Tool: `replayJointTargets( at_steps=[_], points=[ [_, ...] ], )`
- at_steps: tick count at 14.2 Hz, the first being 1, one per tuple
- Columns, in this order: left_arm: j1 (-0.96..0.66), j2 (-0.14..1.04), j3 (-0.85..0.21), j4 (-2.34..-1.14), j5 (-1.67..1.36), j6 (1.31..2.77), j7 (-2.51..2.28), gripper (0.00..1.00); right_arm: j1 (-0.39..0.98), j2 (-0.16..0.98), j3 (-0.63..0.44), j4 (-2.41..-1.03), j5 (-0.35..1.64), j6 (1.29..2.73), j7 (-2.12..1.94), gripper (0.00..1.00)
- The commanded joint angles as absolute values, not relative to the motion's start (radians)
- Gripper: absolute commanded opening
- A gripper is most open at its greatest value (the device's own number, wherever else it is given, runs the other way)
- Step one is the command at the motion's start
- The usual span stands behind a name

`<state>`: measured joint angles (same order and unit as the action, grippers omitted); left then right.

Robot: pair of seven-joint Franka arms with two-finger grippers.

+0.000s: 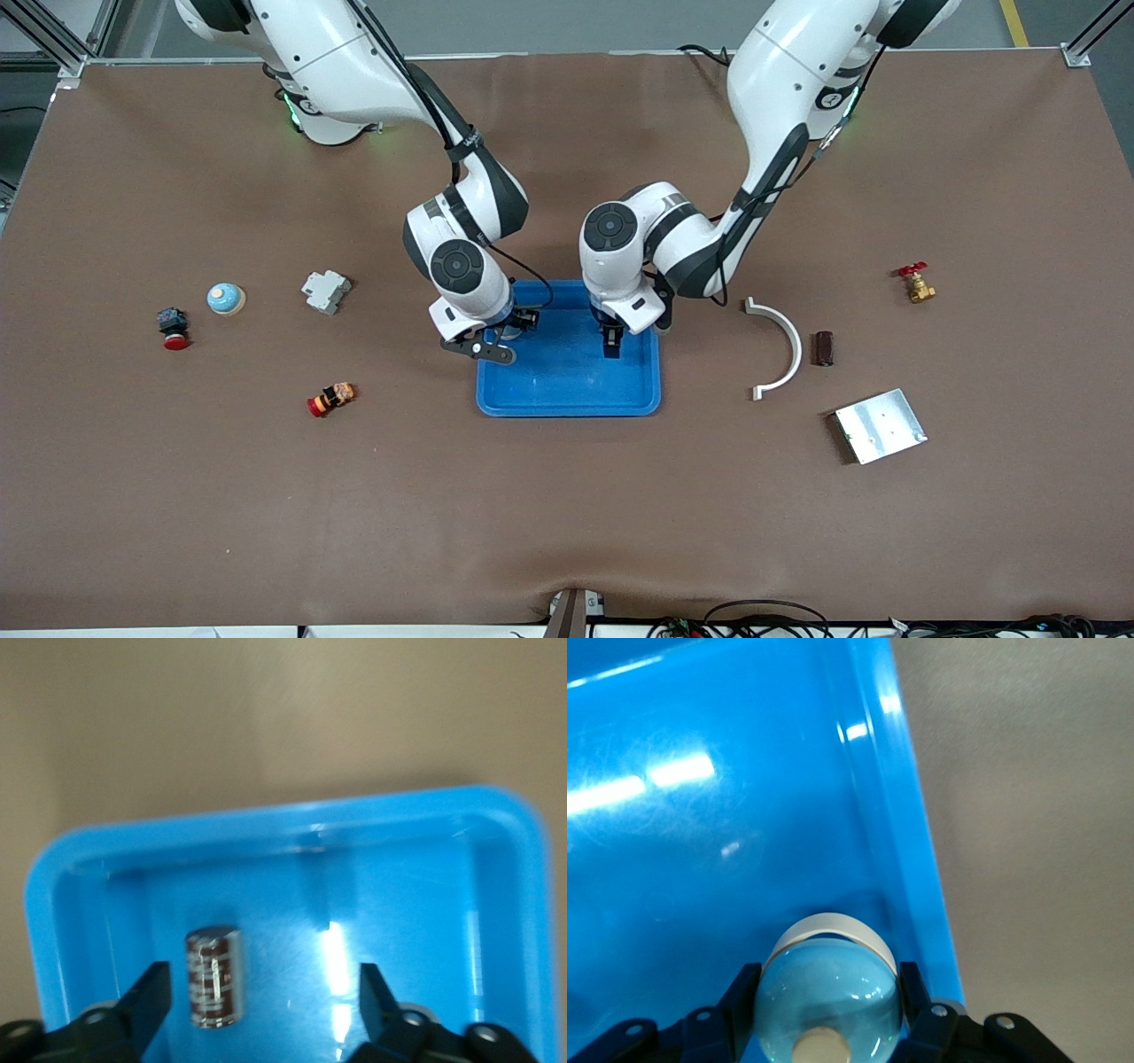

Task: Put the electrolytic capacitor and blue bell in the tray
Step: 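Open both grippers to release the items and lift away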

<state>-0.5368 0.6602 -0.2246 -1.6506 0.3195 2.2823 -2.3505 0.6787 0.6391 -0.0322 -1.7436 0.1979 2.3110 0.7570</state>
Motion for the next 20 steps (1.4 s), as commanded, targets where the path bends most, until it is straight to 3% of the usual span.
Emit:
replayJointTargets(
  at_steps=[1, 5, 8, 9, 10, 15, 20],
  points=[
    [-0.502, 0.559, -0.232, -1.663, 0.281, 2.192, -2.127, 1.0, 0.699, 0.64, -0.044, -1.747, 0.221, 2.324, 0.769, 0.16],
    [-0.469, 0.517, -0.232, -1.666, 0.25, 2.183, -1.776, 1.0, 0.709, 0.643, -0.043, -1.747, 0.222, 2.326, 0.781, 0.17],
    [-0.448, 0.503, -0.232, -1.67, 0.252, 2.183, -1.402, 1.0, 0.724, 0.657, -0.043, -1.741, 0.222, 2.326, 0.781, 0.33],
    [-0.442, 0.505, -0.232, -1.666, 0.252, 2.183, -1.279, 1.0, 0.724, 0.657, -0.043, -1.743, 0.222, 2.324, 0.781, 0.57],
    [-0.436, 0.505, -0.229, -1.667, 0.252, 2.181, -1.165, 1.0, 0.724, 0.658, -0.043, -1.743, 0.222, 2.325, 0.781, 1.0],
    [-0.359, 0.489, -0.232, -1.693, 0.25, 2.181, -0.841, 1.0, 0.697, 0.623, -0.046, -1.741, 0.222, 2.287, 0.772, 1.0],
    [-0.276, 0.45, -0.232, -1.784, 0.264, 2.197, -0.729, 1.0, 0.56, 0.476, -0.052, -1.738, 0.21, 2.087, 0.758, 1.0]
  ],
)
